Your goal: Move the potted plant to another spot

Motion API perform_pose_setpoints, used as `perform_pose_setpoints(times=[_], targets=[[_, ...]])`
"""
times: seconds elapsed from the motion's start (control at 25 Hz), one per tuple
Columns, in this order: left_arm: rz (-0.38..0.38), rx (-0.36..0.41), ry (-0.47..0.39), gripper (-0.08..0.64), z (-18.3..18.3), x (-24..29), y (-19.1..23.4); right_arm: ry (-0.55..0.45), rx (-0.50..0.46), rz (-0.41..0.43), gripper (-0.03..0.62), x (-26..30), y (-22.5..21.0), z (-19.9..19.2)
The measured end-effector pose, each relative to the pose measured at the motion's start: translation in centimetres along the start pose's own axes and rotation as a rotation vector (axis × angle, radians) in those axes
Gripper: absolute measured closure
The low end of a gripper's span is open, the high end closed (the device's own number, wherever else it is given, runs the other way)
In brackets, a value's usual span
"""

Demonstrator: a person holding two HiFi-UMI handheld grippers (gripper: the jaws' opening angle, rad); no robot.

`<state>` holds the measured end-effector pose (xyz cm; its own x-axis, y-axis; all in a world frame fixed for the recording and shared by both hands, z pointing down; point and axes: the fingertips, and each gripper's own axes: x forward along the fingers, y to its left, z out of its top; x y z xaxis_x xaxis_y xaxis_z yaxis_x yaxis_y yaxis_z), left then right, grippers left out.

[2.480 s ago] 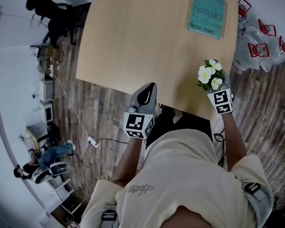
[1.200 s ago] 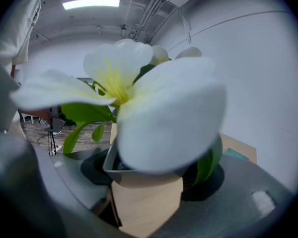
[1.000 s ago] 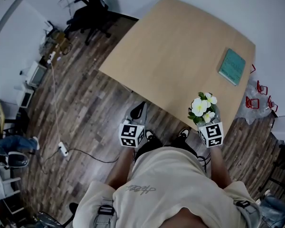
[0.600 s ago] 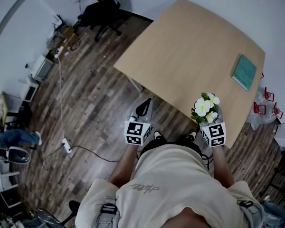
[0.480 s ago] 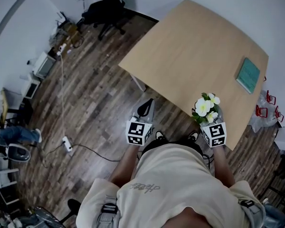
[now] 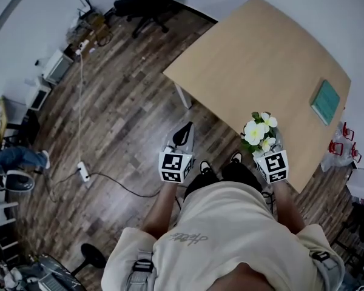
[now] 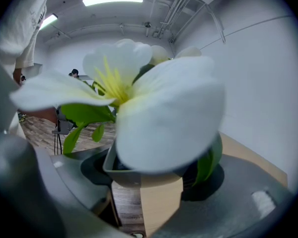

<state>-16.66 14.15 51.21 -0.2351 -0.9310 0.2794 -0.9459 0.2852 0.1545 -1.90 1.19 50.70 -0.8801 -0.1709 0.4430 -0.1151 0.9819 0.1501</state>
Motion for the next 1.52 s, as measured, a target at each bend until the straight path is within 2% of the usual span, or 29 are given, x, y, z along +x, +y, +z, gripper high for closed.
perform_pose_setpoints(times=[0.2, 0.48, 0.68, 0.88, 1.0, 1.16, 1.52], targets=[[0.047, -0.042, 0.010, 0.545, -0.5, 0.2, 1.5, 0.010, 0.017, 0.051, 0.242, 1.1, -0.1, 0.1], [0.088, -0.006, 0.030, 0.545, 1.7, 2.4, 3.1, 0.000, 0.020, 0.086, 0.242, 4.8, -2.4, 0.3], [0.108, 0.031, 0.041, 0.545, 4.1, 5.9, 4.4, -0.053, 0.019, 0.132, 0.241, 8.5, -4.1, 1.7], [0.065, 0.075, 0.079, 0.545, 6.2, 10.2, 4.4, -0.069, 0.053, 0.119, 0.242, 10.4, -6.9, 1.3], [0.020, 0.095, 0.091, 0.545, 7.3, 12.9, 3.1, -0.054, 0.050, 0.095, 0.242, 10.7, -9.1, 0.4], [-0.034, 0.106, 0.100, 0.545, 8.0, 16.6, 1.2, -0.046, 0.106, 0.084, 0.241, 11.4, -12.0, -1.4], [-0.089, 0.109, 0.134, 0.545, 8.0, 18.5, 1.4, -0.015, 0.163, 0.037, 0.242, 11.5, -13.7, -2.4]])
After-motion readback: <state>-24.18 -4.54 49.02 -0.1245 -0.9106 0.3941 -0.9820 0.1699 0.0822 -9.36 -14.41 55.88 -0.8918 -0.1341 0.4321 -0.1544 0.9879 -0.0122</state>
